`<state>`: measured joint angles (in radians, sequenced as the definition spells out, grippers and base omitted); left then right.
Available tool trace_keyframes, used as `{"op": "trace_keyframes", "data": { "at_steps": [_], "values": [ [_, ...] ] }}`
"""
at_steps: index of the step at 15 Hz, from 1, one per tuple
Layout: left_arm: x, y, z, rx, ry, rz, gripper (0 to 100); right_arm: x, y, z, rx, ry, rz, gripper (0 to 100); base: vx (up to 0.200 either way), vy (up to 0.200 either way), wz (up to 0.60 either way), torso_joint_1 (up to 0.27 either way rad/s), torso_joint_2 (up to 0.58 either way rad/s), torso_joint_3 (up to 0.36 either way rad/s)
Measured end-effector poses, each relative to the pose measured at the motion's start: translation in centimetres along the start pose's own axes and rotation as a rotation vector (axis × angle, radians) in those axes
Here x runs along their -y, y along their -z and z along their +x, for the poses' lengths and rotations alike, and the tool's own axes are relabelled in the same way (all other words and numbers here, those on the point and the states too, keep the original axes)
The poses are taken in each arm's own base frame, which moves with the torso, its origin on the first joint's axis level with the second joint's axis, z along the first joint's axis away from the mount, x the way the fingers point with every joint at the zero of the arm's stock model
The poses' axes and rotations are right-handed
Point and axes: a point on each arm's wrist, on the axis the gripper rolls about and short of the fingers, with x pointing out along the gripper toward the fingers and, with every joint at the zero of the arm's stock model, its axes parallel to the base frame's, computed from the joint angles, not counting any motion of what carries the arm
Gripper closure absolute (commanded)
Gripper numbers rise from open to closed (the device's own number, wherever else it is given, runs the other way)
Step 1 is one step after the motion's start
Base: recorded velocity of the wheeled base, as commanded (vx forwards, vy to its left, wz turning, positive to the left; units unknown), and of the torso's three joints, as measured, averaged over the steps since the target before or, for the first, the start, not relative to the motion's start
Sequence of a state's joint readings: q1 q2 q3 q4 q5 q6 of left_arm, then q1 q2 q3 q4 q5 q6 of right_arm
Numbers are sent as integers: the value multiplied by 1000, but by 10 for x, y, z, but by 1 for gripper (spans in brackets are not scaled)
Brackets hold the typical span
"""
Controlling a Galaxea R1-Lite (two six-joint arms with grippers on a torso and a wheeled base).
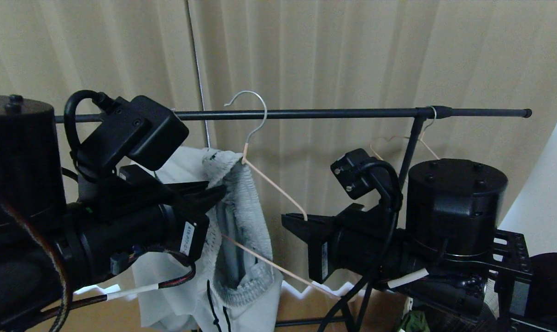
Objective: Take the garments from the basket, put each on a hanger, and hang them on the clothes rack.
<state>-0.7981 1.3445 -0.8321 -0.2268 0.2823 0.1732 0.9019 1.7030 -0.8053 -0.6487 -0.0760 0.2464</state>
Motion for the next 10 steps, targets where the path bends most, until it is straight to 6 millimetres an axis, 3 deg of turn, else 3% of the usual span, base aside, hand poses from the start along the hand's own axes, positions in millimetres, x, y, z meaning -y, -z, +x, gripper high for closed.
{"op": "trace_keyframes", "data": {
  "at_steps": [6,10],
  "values": [
    [1,7,-1,-14,28,2,0,2,4,-8,8,0,-6,100,0,0,0,0,0,0],
    [0,18,-13,-17,67,11,0,4,-2,-14,72,-9,-12,100,0,0,0,0,0,0]
  ]
}}
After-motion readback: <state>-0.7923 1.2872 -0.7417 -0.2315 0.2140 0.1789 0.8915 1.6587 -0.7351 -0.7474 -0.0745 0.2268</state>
